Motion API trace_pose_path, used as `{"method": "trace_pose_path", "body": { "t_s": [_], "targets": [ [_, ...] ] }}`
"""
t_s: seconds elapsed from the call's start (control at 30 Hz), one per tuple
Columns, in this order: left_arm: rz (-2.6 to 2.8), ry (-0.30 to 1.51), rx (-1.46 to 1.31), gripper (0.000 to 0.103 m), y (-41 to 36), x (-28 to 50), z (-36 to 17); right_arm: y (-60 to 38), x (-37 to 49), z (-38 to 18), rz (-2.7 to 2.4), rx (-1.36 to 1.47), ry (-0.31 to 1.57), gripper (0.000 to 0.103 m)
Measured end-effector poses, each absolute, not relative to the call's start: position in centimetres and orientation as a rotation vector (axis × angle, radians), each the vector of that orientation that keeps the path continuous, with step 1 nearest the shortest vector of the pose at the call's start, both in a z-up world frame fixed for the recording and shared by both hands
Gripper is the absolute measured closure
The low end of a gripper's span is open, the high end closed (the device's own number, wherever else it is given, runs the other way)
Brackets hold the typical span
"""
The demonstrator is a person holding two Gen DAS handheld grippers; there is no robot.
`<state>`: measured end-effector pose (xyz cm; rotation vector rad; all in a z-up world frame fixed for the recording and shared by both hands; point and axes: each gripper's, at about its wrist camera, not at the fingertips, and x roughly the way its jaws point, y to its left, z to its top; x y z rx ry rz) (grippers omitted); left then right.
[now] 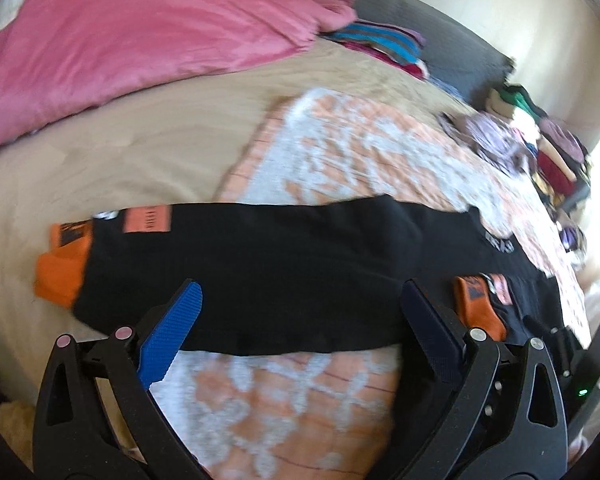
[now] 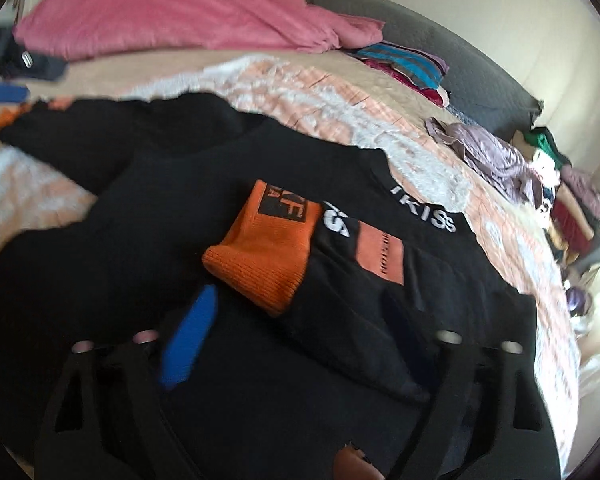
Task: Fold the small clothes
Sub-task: 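Move the left gripper toward the orange cuff of the other sleeve, then grasp the orange cuff with the left gripper and lift the sleeve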
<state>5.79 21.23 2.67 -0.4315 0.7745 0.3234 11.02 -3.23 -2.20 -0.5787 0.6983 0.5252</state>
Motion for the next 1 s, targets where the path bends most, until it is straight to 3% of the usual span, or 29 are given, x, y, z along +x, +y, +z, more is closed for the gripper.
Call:
{"method": "trace_pose_path", "body": {
  "t_s": [0.03,0.27,0.37,0.43,0.53,1.0],
  "targets": [
    [0.345,0.773,-0.446,0.01,22.0,5.4,2.6,-2.9,11.5,-2.4,0.539,-0.56,0.719,0.072],
    [0.472,0.764,-0.581,0.01,26.7,3.1,1.8,-2.8,12.8,-1.3,0.592,-0.389,0.754,0.078],
    [0.532,0.75,-0.648,0.01,28.8,1.9,1.5,-2.1,12.8,-1.9,0.596,-0.42,0.786,0.068],
    [0.578,0.735,-0.685,0.01,30.1,1.0,1.4,-2.1,12.4,-1.5,0.623,-0.392,0.791,0.053],
    [0.621,0.72,-0.743,0.01,31.8,-0.1,1.1,-2.1,11.4,-0.3,0.646,-0.346,0.763,0.042],
    [0.692,0.726,-0.989,0.01,36.0,-2.3,-2.2,2.3,8.0,3.5,0.847,-0.262,0.704,0.04]
  ]
}}
